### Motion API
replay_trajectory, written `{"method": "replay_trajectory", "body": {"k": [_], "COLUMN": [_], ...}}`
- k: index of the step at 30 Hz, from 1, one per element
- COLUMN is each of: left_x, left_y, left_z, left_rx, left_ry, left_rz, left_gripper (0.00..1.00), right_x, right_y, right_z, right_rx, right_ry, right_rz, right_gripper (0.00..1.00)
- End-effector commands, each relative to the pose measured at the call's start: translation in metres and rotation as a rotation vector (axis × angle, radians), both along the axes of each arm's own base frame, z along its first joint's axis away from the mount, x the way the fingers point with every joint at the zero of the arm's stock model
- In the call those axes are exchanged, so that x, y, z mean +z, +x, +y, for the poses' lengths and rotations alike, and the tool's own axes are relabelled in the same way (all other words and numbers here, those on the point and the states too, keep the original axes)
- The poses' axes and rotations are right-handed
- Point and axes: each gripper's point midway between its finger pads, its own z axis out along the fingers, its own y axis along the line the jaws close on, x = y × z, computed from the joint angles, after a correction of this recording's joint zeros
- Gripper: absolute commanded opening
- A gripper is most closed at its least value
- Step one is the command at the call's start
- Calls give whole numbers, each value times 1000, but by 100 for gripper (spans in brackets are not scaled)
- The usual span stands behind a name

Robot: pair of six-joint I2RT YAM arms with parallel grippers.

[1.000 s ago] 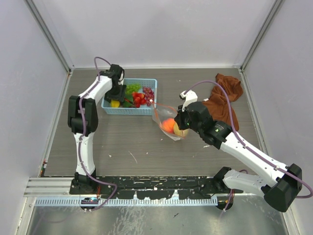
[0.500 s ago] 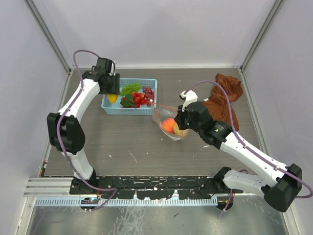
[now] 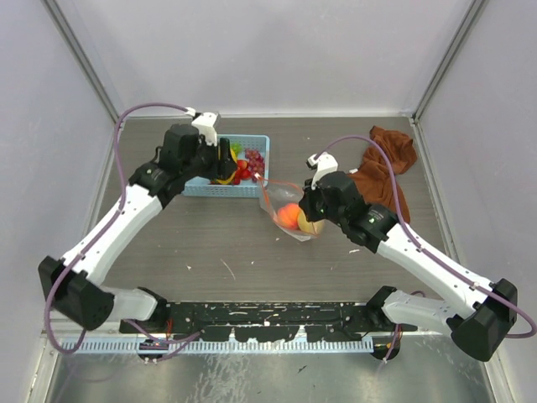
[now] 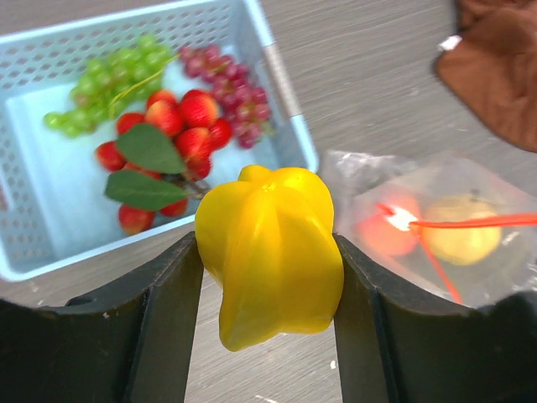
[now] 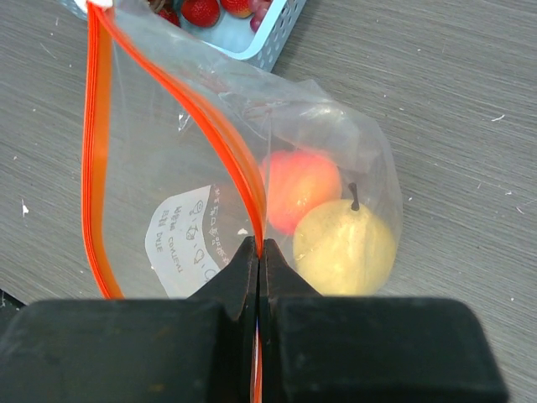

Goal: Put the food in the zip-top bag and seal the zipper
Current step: Place the fake fruit in the zipper food storage bag.

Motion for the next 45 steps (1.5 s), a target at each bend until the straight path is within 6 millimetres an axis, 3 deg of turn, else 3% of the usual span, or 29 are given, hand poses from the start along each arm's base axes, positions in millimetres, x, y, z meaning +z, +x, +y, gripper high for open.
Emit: {"method": "replay_trajectory", "body": {"k": [1,14,22,32,41,45], "left_x": [63,105,102,65,24,13], "left_y": [-14,-98,-125,-122,-105,-100], "left_z": [-32,-103,-142,-169,-163,-161], "left_rx": [-145,-580,-806,-902,-864,-846], "left_ry": [-135,-257,-240,-113,10,44], "left_rz": [-250,-621,-762,-821,-783,-776], "left_gripper": [31,25,24,29,36,45], "right_x": [32,41,42,41,42,42], "right_y": [4,1,-2,-4,-4,-4], "right_z": [3,3,5,7,8,10], "right_rx": [-1,11,21,34,38,47], "right_ry": [48,63,74,84,87,92], "right_rz": [-54,-61,-56,-49,-55,-53], "right_gripper": [0,0,0,0,0,0]}}
